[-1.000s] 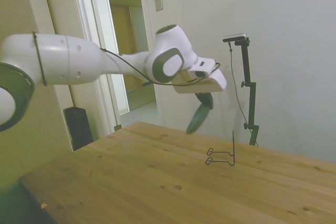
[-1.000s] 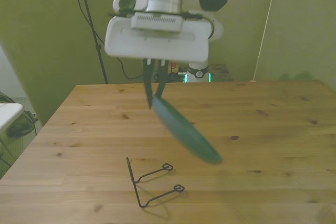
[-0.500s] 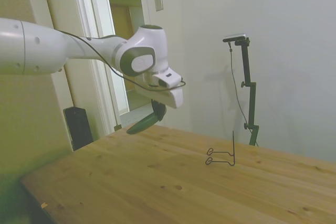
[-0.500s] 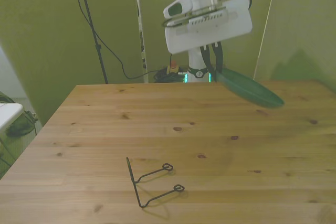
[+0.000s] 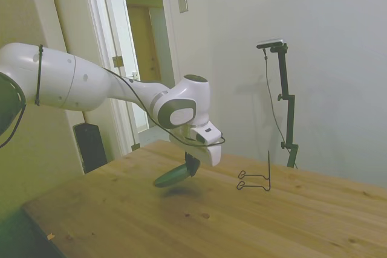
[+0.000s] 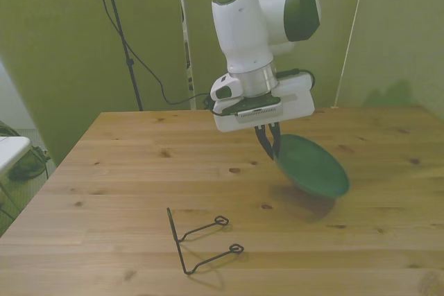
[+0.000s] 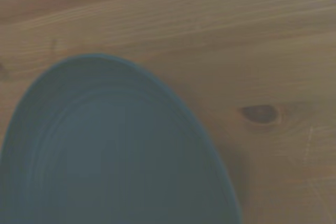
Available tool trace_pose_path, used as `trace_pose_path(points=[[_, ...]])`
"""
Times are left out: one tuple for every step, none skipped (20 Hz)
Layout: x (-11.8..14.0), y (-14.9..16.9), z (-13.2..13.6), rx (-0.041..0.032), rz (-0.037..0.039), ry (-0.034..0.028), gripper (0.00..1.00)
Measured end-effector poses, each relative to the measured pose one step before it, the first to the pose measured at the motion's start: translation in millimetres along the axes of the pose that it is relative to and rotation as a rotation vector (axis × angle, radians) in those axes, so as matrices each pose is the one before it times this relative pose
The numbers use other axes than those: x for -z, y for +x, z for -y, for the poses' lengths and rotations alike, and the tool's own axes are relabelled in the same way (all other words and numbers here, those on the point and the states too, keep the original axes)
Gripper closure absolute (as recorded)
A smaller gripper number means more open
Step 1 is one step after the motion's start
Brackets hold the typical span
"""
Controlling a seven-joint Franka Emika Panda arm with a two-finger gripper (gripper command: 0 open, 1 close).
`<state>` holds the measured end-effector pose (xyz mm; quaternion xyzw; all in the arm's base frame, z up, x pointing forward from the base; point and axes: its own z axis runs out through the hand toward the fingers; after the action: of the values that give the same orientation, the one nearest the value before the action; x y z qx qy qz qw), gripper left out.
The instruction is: Unload the plate
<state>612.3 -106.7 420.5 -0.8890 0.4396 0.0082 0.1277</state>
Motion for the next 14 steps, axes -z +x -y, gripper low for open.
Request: trace_pose_path(points=[[-5.93, 0.65, -3.67, 0.0012, 0.00054, -0.00393, 1.0], [-5.0, 0.8, -3.47, 0.00062, -0.00067, -0.00276, 1.0], [-4.52, 0.78, -3.05, 0.00154, 0.00114, -0.00399, 1.0], [-2.88, 0.82, -2.25, 0.0047, -0.00091, -0.00232, 1.0], [-2.09, 0.92, -2.72, 0.00484, -0.00131, -0.00418, 0.0], [-2.05, 0.58, -2.48, 0.0021, -0.00015, -0.00438, 0.0], [-2.2, 0.67, -1.92, 0.0011, -0.00288, -0.00292, 0.0], [-1.8, 0.97, -0.66, -0.00098, -0.00364, -0.00046, 0.0], [-1.79, 0.79, -0.5, -0.00014, -0.00163, -0.00184, 0.0], [-1.9, 0.81, -0.45, 0.00003, -0.00075, -0.00291, 0.0], [-1.8, 0.84, -0.44, -0.00021, -0.00087, -0.00266, 0.0], [-1.53, 0.92, -0.42, -0.00094, -0.00117, -0.00113, 0.0], [-1.1, 0.79, -0.18, -0.00079, -0.00201, 0.00009, 0.0], [-0.45, 0.51, -0.09, -0.0004, -0.00181, 0.00035, 0.0]])
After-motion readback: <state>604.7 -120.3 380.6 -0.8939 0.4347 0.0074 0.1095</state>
